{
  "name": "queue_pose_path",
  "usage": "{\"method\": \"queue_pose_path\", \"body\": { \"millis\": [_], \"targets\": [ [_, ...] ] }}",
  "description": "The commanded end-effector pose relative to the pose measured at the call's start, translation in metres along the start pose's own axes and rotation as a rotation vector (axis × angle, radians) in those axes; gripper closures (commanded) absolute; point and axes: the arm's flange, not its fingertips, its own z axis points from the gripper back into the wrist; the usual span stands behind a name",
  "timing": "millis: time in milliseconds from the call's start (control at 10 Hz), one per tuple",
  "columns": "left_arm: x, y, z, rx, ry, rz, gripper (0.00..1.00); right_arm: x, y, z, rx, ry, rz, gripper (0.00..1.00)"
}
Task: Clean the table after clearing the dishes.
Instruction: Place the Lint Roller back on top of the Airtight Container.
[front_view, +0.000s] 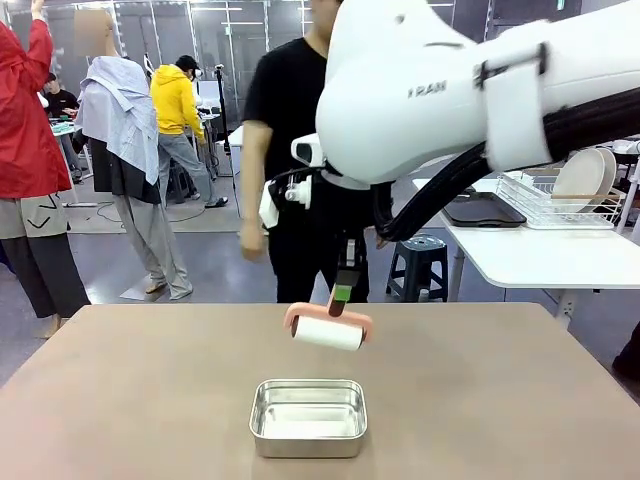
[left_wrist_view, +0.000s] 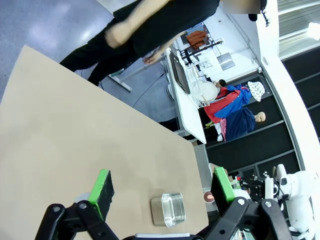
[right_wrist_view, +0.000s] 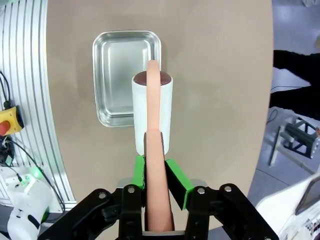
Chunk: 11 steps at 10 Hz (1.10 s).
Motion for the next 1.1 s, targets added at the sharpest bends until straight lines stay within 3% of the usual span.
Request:
{"method": "queue_pose_path", "body": {
  "millis": [0, 400, 900, 1000],
  "targets": [
    [0.001, -0.002, 0.004, 0.003, 0.013, 0.012, 0.0, 0.023, -0.019, -0.019, 0.078, 0.017, 0.063, 0.77],
    [0.001, -0.002, 0.004, 0.003, 0.013, 0.012, 0.0, 0.061, -0.028, -0.068, 0.297, 0.095, 0.018, 0.77],
    [0.001, -0.002, 0.004, 0.003, 0.013, 0.012, 0.0, 0.092, -0.036, -0.13, 0.331, 0.263, 0.008, 0.77],
    [0.001, -0.002, 0.004, 0.003, 0.013, 0.012, 0.0, 0.094, -0.038, -0.139, 0.339, 0.256, 0.014, 0.77]
  ]
}}
